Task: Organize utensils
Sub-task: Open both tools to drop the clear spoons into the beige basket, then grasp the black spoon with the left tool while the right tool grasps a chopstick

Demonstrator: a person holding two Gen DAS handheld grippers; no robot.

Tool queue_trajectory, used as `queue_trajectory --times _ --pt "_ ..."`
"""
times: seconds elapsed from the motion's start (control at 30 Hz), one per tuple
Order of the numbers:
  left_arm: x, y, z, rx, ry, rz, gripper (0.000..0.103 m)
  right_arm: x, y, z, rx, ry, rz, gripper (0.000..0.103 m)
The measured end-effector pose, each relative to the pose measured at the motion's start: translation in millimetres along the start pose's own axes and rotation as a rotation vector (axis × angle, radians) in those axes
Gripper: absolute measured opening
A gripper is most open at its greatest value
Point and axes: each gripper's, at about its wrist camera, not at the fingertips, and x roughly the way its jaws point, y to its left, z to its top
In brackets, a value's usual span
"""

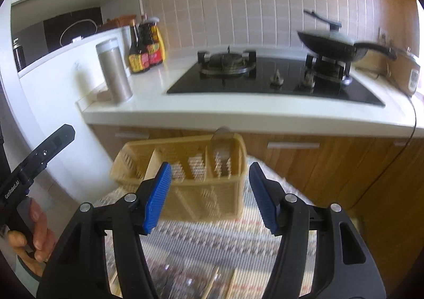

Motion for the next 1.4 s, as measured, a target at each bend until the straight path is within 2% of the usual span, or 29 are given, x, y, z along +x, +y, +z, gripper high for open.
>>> queue_trajectory --times 0.2,0.4,0.53,0.67,0.73,0.93,1.03,1.17,1.4 --pt "-6.3 -3.3 -24.4 0.012 0.208 0.01 0.051 -1.0 4.7 -25.4 -0.009 0.152 0.01 0.057" --pt "-4.3 3.7 -75.4 -0.042 0.492 -0.017 0.048 9.1 0.4 -60.9 0.001 0.298 0.015 0.057" --pt "-3.6 -0.4 -118.6 -0.05 0.68 -0.083 0.039 22.4 -4.3 -85.5 0.03 0.396 0.044 0.05" --pt "-1.8 -11.1 -152.6 -0.026 0.81 -0.091 0.029 34.2 -6.7 -107.4 0.051 0.482 0.057 0.041" --pt "1.5 -14.0 -162.8 -0.02 0.847 -0.089 0.027 37.8 -8.1 -114.3 0.063 0.512 0.064 0.037" --pt "10.1 -20.7 -177.4 0.01 0.895 -0.05 0.024 39.4 -15.3 -126.1 0.083 0.543 0.068 0.037" --pt "15.0 -22.5 -180.3 0.035 0.892 -0.001 0.024 38.7 -19.7 -128.6 0.09 0.546 0.068 0.036" --pt "21.7 -25.0 -180.8 0.052 0.894 0.02 0.023 39.4 -26.6 -130.8 0.117 0.562 0.086 0.036" --pt "47.7 -44.6 -179.9 0.128 0.872 0.066 0.024 51.7 -23.4 -131.7 0.148 0.606 0.129 0.026"
